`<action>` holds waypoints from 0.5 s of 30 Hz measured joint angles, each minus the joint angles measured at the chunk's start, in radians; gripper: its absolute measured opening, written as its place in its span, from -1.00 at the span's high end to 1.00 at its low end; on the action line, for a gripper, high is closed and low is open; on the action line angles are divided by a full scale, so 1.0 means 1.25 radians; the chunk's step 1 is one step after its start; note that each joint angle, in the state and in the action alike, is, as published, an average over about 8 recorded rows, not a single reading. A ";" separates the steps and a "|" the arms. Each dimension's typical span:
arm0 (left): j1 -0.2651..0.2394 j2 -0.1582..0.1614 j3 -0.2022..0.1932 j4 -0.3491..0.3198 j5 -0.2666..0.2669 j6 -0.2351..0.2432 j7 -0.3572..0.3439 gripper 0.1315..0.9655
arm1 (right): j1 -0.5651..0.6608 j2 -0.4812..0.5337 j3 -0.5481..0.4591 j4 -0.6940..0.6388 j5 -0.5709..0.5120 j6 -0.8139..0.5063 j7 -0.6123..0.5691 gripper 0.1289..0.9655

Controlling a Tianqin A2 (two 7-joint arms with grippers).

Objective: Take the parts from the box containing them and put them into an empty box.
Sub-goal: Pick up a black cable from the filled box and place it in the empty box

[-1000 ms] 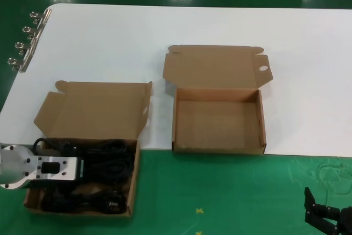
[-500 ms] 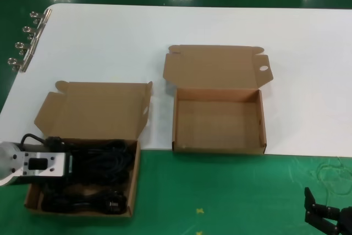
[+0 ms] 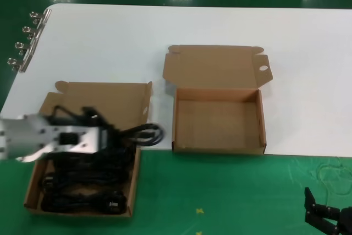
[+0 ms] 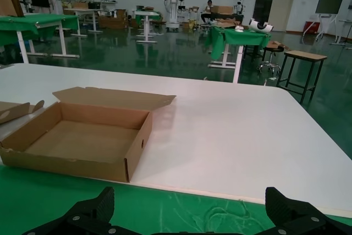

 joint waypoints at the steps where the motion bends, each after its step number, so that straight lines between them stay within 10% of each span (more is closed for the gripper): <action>1: -0.002 0.010 0.002 -0.015 0.011 0.002 -0.015 0.82 | 0.000 0.000 0.000 0.000 0.000 0.000 0.000 -1.00; 9: 0.006 0.120 0.029 -0.118 0.123 0.005 -0.123 0.82 | 0.000 0.000 0.000 0.000 0.000 0.000 0.000 -1.00; 15: 0.004 0.236 0.035 -0.096 0.243 -0.062 -0.159 0.82 | 0.000 0.000 0.000 0.000 0.000 0.000 0.000 -1.00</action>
